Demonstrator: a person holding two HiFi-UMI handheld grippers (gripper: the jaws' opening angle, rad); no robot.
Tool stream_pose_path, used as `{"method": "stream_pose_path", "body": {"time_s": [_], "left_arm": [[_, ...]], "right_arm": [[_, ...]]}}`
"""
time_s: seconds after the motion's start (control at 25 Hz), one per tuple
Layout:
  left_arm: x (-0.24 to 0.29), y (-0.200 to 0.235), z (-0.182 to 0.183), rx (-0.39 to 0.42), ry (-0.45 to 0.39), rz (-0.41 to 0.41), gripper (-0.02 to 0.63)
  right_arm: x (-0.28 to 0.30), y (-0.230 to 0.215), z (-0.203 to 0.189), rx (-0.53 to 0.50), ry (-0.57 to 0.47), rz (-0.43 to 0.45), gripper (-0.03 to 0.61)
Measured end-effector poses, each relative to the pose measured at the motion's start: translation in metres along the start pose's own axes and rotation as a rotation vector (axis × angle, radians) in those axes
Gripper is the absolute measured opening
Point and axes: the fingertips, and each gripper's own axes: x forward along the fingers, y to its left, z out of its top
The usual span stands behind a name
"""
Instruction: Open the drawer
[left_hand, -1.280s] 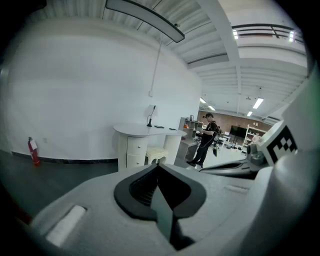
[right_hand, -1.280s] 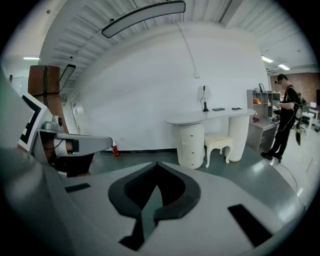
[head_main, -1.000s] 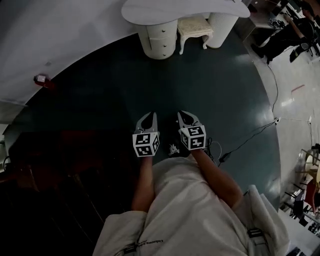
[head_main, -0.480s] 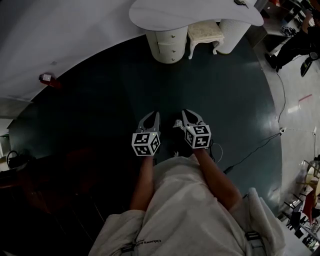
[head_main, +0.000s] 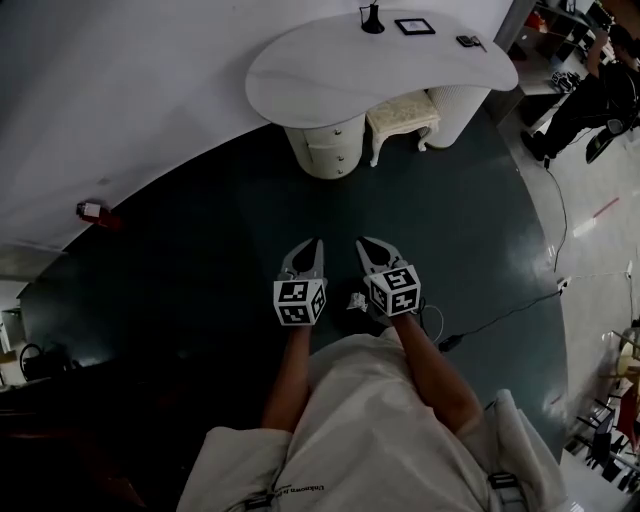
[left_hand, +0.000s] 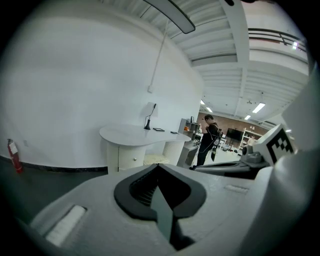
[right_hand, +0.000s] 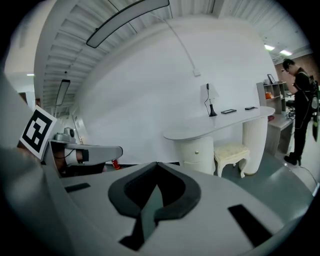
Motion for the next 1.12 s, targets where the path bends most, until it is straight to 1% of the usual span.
{"method": "stream_pose_path", "body": {"time_s": [0.12, 0.24, 0.36, 0.44, 0.52, 0.6, 0.68, 0.84, 0.96, 1.04, 1.12], "left_arm": [[0.027, 0.013, 0.017, 0.021, 0.004, 0.01, 0.009], [0.037, 0.026, 0.028, 0.04, 0.02, 0.029, 0.009], [0.045, 0.046, 0.047, 0.022, 0.007, 0.051, 0.009], [0.052, 0.062, 0.056, 0.013, -0.001, 0.072, 0.009], [0.052, 0.074, 0.056, 0.001, 0.008, 0.097, 0.009], [0.053, 0.087, 0.054, -0.014, 0.022, 0.115, 0.009], [0.062, 0.1, 0.055, -0.024, 0.034, 0.123, 0.009], [0.092, 0.116, 0.057, -0.049, 0.04, 0.097, 0.009], [0.119, 0.133, 0.051, -0.044, 0.055, 0.07, 0.009], [0.145, 0.151, 0.047, -0.04, 0.059, 0.069, 0.009], [0.175, 0.167, 0.039, -0.047, 0.044, 0.074, 0.009]], "right_arm": [[0.029, -0.021, 0.018, 0.019, 0.004, 0.019, 0.015], [0.046, -0.037, 0.037, 0.043, 0.007, 0.047, 0.015], [0.063, -0.054, 0.065, 0.083, -0.022, 0.064, 0.015], [0.08, -0.064, 0.08, 0.118, -0.044, 0.093, 0.015], [0.091, -0.067, 0.082, 0.11, -0.029, 0.12, 0.015], [0.101, -0.071, 0.081, 0.066, 0.001, 0.117, 0.015], [0.114, -0.078, 0.083, 0.053, 0.02, 0.106, 0.015], [0.137, -0.092, 0.083, 0.052, 0.06, 0.112, 0.015], [0.155, -0.102, 0.082, 0.039, 0.086, 0.124, 0.015], [0.176, -0.117, 0.082, 0.027, 0.093, 0.104, 0.015], [0.199, -0.138, 0.076, 0.022, 0.095, 0.066, 0.015]]}}
